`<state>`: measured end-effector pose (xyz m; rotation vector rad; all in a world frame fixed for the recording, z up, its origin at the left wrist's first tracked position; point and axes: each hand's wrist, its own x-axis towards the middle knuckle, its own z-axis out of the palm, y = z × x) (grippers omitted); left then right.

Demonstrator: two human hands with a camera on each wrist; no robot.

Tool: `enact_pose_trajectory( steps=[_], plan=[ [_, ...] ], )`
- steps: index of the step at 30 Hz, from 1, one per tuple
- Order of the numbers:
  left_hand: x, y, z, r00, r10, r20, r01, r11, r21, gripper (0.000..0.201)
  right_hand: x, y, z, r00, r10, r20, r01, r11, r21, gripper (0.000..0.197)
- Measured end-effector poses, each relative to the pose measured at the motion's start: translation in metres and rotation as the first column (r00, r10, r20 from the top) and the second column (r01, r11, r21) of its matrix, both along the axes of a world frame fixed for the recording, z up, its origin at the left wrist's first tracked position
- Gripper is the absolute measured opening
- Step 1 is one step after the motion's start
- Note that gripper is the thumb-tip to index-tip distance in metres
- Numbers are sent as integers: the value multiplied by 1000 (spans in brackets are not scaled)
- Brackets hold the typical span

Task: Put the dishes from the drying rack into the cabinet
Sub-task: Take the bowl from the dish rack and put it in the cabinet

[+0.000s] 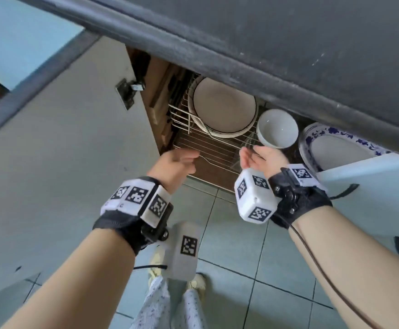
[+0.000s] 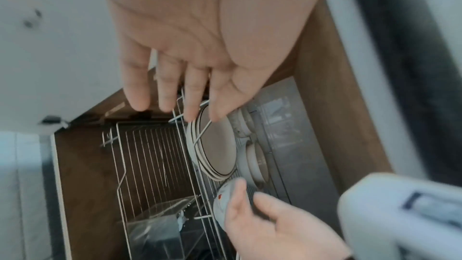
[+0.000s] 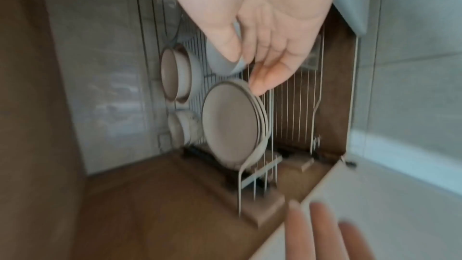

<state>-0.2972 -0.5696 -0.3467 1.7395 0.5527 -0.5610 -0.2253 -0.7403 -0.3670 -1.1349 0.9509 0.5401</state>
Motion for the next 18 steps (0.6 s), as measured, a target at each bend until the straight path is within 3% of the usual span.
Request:
enact_pose_trajectory(
  steps=[3, 8, 14, 18],
  plan=[
    [-36, 4, 47, 997, 78, 0, -77, 993, -90, 32, -37, 29, 37, 992, 118, 41, -122, 988, 94, 9],
    [-91, 54, 157, 965, 241, 106, -205, 942, -267, 22, -88, 81, 140, 914, 309, 265, -329, 944, 35, 9],
    [-167, 141, 254, 838, 498, 223, -387, 830, -401, 21, -153, 169, 244, 711, 514, 480, -506, 848, -158, 23],
    [-196, 216, 287, 814, 507, 282, -385, 836, -390, 26, -191, 255, 287, 544, 632, 551, -610, 749, -258, 22]
  ],
)
